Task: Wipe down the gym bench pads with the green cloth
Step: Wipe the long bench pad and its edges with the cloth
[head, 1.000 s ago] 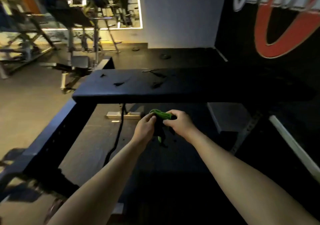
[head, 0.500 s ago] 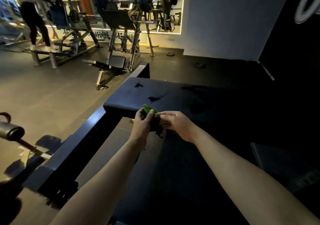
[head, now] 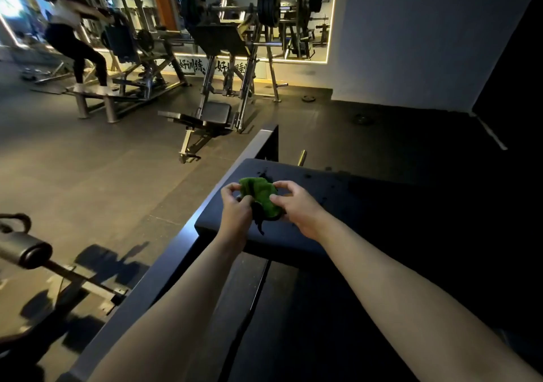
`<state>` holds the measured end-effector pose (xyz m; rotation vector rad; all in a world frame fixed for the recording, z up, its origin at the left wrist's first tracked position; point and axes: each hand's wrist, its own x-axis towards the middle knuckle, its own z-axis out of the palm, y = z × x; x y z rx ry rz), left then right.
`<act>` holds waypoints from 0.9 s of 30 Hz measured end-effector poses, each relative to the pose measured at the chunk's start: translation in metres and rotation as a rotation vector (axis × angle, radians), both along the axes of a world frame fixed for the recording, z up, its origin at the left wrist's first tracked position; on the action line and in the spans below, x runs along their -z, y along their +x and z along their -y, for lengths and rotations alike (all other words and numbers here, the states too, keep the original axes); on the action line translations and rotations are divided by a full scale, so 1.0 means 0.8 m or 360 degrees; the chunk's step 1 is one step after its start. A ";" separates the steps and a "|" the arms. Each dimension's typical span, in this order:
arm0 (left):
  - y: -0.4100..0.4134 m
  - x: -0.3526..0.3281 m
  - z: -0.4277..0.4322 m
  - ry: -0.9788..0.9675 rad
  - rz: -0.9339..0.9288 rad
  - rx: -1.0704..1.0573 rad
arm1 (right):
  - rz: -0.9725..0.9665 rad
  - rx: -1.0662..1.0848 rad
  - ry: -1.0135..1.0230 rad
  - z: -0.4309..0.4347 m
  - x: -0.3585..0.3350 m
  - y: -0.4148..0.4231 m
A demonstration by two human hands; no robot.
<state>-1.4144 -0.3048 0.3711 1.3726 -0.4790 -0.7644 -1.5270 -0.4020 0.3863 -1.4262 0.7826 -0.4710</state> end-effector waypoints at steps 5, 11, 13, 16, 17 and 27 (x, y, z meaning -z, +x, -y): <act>0.049 0.024 0.083 0.0168 0.0327 -0.0071 | 0.0075 0.0083 -0.0149 0.064 0.006 0.048; 0.070 0.016 0.174 0.0098 0.0346 0.0059 | 0.0201 0.0023 0.0141 0.152 -0.002 0.084; 0.079 0.012 0.197 -0.0034 0.0260 0.0049 | 0.0229 -0.0062 0.0143 0.174 -0.005 0.101; 0.098 0.016 0.211 -0.0004 0.0162 -0.0076 | 0.0183 -0.0195 0.0112 0.192 0.001 0.131; 0.110 0.020 0.214 0.0018 0.0153 -0.0111 | 0.0140 -0.0220 0.0072 0.196 0.004 0.143; 0.259 0.071 0.239 0.0328 0.0612 -0.0264 | -0.0450 -0.0003 -0.0899 0.223 0.067 0.266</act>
